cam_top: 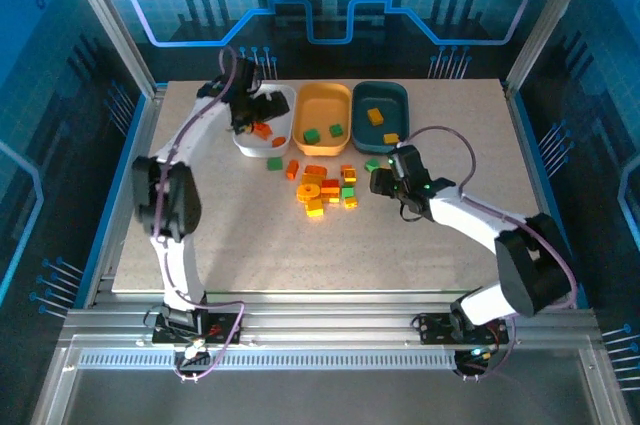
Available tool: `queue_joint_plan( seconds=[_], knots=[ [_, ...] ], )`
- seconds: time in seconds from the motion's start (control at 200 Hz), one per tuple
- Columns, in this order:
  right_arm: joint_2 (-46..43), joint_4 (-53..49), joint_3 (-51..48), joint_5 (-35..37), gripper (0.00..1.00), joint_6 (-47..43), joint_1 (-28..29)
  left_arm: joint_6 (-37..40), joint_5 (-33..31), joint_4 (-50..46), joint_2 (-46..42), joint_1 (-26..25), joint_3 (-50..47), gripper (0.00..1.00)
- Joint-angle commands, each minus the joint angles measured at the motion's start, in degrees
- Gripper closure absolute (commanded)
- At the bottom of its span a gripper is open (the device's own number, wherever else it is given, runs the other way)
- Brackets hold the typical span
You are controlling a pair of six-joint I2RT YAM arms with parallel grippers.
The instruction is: Sort the legos into containers by color
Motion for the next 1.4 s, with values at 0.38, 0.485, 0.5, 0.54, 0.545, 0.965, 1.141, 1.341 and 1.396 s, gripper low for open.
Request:
queue_joint_plan(
  seconds=[0.38,0.485,0.5,0.54,0.545,0.965,1.141,1.341,1.396],
  knots=[
    [21.0,-9.9,16.2,4.1,0.36,3.0,-1.9,-16.3,9.6,27.6,-45.2,-3.9,-62.6,0.01],
    [20.8,-9.3,15.6,4.3,0.49,2.8,-2.0,-16.8,10.1,27.0,-48.1,-4.3,-66.3,0.01],
    [20.5,-9.1,15.4,4.3,0.50,2.7,-2.1,-16.7,10.2,26.8,-48.4,-4.3,-66.5,0.01],
    [19.9,-8.5,14.8,4.5,0.53,2.2,-2.2,-16.3,10.3,26.1,-49.1,-4.3,-66.9,0.01],
    [19.8,-8.3,14.7,4.5,0.54,2.1,-2.1,-16.3,10.2,26.0,-49.2,-4.4,-66.9,0.01],
    [3.3,-9.4,10.6,7.3,0.70,-4.6,-0.8,-16.2,11.1,25.3,-50.6,-5.6,-67.8,0.01],
    [12.0,-15.0,26.3,1.5,0.68,-8.5,-5.7,-19.5,9.7,30.1,-45.4,-14.0,-69.2,0.01],
    [31.0,-23.8,51.4,-2.7,0.30,-7.5,-9.9,-21.4,7.7,30.5,-43.6,-20.1,-69.1,0.01],
    [31.9,-25.2,53.5,-3.5,0.22,-5.9,-10.0,-20.8,7.8,30.5,-44.4,-21.0,-69.5,0.01]
  ],
)
